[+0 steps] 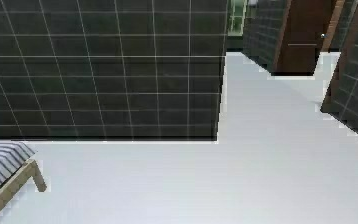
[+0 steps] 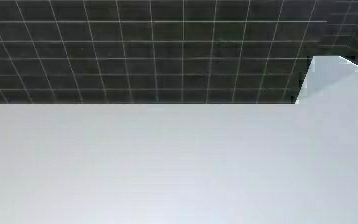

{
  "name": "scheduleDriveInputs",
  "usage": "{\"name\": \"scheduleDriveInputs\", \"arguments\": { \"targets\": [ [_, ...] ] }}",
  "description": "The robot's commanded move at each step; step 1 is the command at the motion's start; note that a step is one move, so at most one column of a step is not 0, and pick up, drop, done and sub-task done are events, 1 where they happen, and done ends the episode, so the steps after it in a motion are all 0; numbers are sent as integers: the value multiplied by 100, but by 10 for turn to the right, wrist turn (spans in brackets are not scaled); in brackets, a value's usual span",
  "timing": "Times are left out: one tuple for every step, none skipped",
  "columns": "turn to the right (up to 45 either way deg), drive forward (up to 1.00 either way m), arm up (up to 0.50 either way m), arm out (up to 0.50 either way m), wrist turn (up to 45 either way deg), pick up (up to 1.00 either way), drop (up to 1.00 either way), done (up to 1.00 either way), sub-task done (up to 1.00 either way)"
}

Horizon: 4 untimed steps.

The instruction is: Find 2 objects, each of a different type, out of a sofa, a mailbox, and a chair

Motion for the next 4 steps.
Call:
{"name": "scheduleDriveInputs", "arguments": {
  "targets": [
    [360, 0, 0, 0, 0, 0, 0, 0, 0],
    [0, 100, 0, 0, 0, 0, 0, 0, 0],
    [0, 100, 0, 0, 0, 0, 0, 0, 0],
    [60, 0, 0, 0, 0, 0, 0, 0, 0]
  ]
}}
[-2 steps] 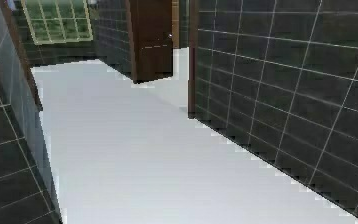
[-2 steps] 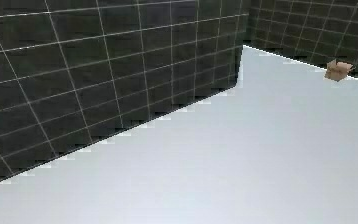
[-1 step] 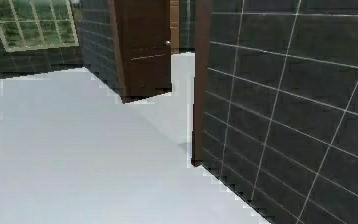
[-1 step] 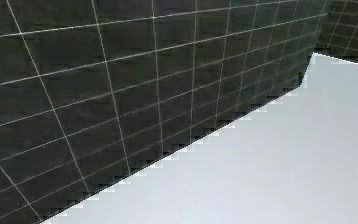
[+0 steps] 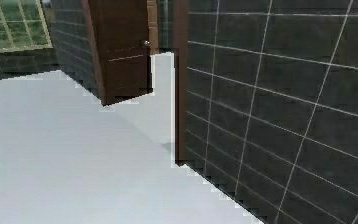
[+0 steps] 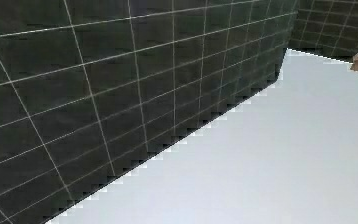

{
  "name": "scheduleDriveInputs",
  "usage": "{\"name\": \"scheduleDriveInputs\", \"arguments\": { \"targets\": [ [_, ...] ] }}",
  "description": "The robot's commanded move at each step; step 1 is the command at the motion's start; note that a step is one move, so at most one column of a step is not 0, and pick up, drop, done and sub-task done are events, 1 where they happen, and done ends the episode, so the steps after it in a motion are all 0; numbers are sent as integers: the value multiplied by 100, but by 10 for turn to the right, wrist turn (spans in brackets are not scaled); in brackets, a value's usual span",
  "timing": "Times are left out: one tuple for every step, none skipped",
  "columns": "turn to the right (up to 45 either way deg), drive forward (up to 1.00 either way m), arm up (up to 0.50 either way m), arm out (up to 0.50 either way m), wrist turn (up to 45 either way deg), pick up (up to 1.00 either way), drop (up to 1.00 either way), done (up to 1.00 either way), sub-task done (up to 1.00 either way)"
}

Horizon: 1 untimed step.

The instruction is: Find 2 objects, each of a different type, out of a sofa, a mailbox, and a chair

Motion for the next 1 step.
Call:
{"name": "scheduleDriveInputs", "arguments": {
  "targets": [
    [0, 25, 0, 0, 0, 0, 0, 0, 0]
  ]
}}
